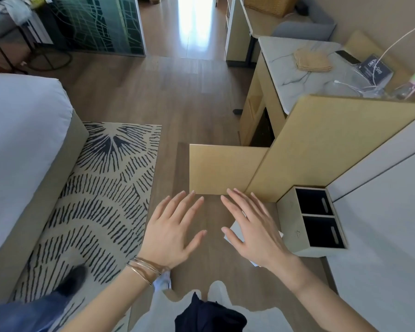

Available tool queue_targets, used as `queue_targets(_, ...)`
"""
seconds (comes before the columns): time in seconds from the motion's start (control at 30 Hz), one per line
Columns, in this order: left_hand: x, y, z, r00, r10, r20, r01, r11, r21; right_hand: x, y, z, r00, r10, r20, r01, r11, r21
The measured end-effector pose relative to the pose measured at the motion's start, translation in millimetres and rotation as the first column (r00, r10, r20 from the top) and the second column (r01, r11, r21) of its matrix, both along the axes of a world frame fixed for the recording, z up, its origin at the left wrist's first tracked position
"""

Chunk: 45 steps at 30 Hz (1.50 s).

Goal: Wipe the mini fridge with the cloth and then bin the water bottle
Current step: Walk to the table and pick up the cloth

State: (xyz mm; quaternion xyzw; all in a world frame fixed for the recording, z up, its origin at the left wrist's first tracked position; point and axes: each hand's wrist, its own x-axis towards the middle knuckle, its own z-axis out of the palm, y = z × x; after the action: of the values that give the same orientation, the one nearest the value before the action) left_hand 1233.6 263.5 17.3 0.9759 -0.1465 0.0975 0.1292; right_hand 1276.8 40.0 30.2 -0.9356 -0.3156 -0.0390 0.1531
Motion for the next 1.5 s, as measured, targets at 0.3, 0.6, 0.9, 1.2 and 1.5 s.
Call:
queue_targets(0.3, 120.1, 80.1, -17.0, 0.991, -0.115, -0.066, 0.118, 0.992, 0.037, 100.8, 76.0, -25.6, 0.994, -0.092, -0.054, 0.091, 0.996, -0.025)
queue_targets(0.6, 262.2, 163.7, 1.6, 0.97, -0.243, -0.001, 0.243, 0.968, 0.065, 210.2, 157.3, -12.2, 0.977, -0.205, -0.054, 0.205, 0.979, -0.002)
queue_targets(0.9, 380.0, 200.3, -17.7, 0.946, -0.325, -0.018, 0.326, 0.944, 0.045, 307.2, 197.4, -25.7, 0.95, -0.303, -0.075, 0.305, 0.952, 0.021)
queue_targets(1.2, 534.3, 210.3, -27.3, 0.902, -0.43, -0.041, 0.432, 0.899, 0.068, 436.6, 210.1, -34.8, 0.904, -0.418, -0.089, 0.421, 0.907, 0.009)
queue_targets(1.5, 694.7, 199.7, -9.5, 0.836, -0.548, -0.033, 0.548, 0.834, 0.067, 565.8, 217.5, -17.5, 0.837, -0.542, -0.073, 0.545, 0.838, 0.023)
